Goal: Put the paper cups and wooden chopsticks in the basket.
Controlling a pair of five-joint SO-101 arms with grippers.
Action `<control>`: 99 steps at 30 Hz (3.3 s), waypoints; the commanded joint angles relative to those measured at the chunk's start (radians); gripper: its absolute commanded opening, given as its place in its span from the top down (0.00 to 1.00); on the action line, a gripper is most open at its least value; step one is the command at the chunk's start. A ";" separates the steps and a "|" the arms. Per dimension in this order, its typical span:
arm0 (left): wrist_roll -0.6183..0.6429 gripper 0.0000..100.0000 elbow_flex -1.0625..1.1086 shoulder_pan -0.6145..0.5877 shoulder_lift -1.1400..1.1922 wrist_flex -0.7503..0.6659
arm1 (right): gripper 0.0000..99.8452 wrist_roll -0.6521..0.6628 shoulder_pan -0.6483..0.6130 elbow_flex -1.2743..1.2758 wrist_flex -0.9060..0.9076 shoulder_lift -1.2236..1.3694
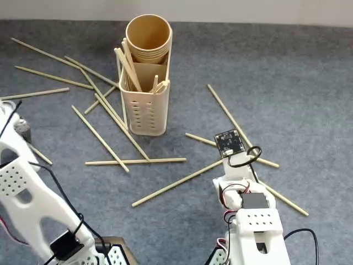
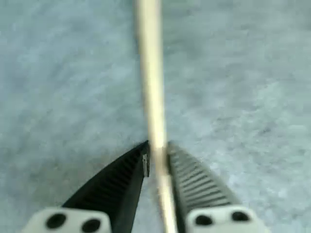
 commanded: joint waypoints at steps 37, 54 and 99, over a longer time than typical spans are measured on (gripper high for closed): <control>-0.147 0.95 -0.667 1.003 -0.619 -0.146 | 0.95 0.014 -0.005 -0.005 -0.013 -0.015; 0.058 0.86 -0.716 0.467 -0.616 0.077 | 0.95 0.014 -0.005 -0.005 -0.013 -0.015; 0.190 0.99 -0.713 0.644 0.354 0.095 | 0.95 0.014 -0.005 -0.005 -0.013 -0.015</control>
